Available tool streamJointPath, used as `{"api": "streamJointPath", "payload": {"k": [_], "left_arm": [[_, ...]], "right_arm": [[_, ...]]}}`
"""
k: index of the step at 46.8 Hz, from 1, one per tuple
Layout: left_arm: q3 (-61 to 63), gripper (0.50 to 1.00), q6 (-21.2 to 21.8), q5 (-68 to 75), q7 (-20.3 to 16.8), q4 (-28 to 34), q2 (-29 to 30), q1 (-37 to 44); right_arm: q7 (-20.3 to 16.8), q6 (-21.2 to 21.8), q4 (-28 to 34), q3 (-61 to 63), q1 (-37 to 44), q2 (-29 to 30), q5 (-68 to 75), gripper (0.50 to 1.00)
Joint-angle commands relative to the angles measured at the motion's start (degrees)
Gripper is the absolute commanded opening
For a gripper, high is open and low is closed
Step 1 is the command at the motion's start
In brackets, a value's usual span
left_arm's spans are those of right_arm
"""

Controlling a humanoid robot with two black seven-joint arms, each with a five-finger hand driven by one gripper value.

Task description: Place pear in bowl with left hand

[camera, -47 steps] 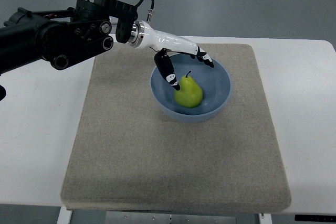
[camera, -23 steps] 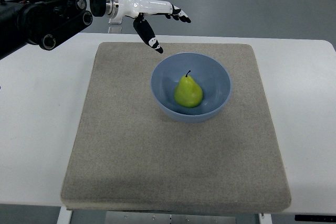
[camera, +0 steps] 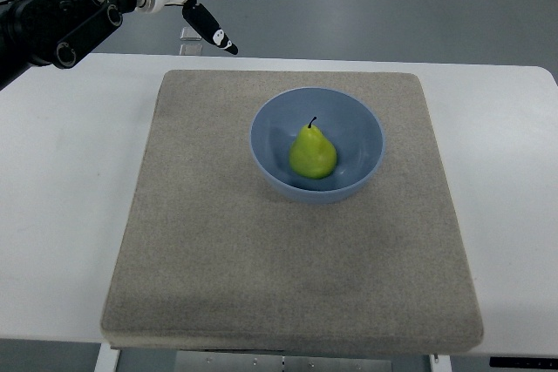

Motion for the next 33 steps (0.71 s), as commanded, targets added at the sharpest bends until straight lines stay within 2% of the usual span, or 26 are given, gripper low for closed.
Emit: {"api": "streamJointPath", "payload": {"k": [1, 10, 17, 33], "left_arm": [[0.1, 0.924, 1.46, -4.05, 1.78, 3.61, -1.9, 1.07], [-0.17, 0.917, 8.14, -13.19, 6.71, 7.66, -5.16, 4.23], [-0.08, 0.915, 12.98, -20.05, 6.71, 7.75, -6.21, 6.26], [-0.25, 0.904, 16.41, -40.17, 6.62, 7.75, -7.18, 8.02]], "right_arm": [[0.0, -0.06, -0.03, 0.0, -0.06, 0.0, 0.0, 0.924], [0.0, -0.06, -0.03, 0.0, 0.03, 0.0, 0.0, 0.924], [0.0, 0.03, -0.03, 0.0, -0.06, 0.0, 0.0, 0.924], [0.0, -0.06, -0.03, 0.0, 0.03, 0.0, 0.0, 0.924]]}}
